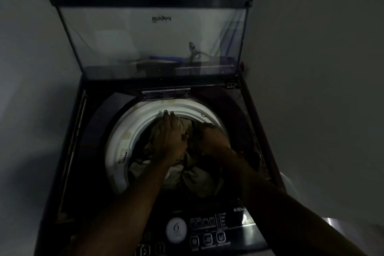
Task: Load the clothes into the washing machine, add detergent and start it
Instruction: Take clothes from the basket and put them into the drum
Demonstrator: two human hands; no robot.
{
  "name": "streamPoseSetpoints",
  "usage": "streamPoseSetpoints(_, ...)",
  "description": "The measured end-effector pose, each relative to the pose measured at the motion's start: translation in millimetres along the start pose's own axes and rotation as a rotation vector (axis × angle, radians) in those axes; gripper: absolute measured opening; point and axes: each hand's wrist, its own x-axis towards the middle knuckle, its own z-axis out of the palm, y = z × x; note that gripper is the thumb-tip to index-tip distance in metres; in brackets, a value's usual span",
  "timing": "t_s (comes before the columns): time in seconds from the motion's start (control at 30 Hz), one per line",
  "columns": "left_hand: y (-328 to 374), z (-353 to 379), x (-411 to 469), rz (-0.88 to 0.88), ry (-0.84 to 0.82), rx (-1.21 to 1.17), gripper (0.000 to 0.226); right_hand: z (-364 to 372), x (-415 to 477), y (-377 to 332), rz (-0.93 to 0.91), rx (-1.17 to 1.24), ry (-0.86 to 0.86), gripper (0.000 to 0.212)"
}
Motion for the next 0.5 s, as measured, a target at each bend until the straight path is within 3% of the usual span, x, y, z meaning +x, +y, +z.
streamPoseSetpoints(0.17, 45, -25, -20, 0.118, -0.061, -0.082, 0.060, -27, -26, 15, -0.013, 0.169, 0.133, 0.042)
streamPoseSetpoints(0.27, 69, -28, -44, 0.155, 0.022, -0.100, 0.051, -41, -45, 29, -0.029, 0.249, 0.267, 0.040)
streamPoseSetpoints(0.5, 145, 0, -107, 0.218, 0.152, -0.189, 0.050, -63, -110, 91, -0.092, 0.270, 0.425, 0.041)
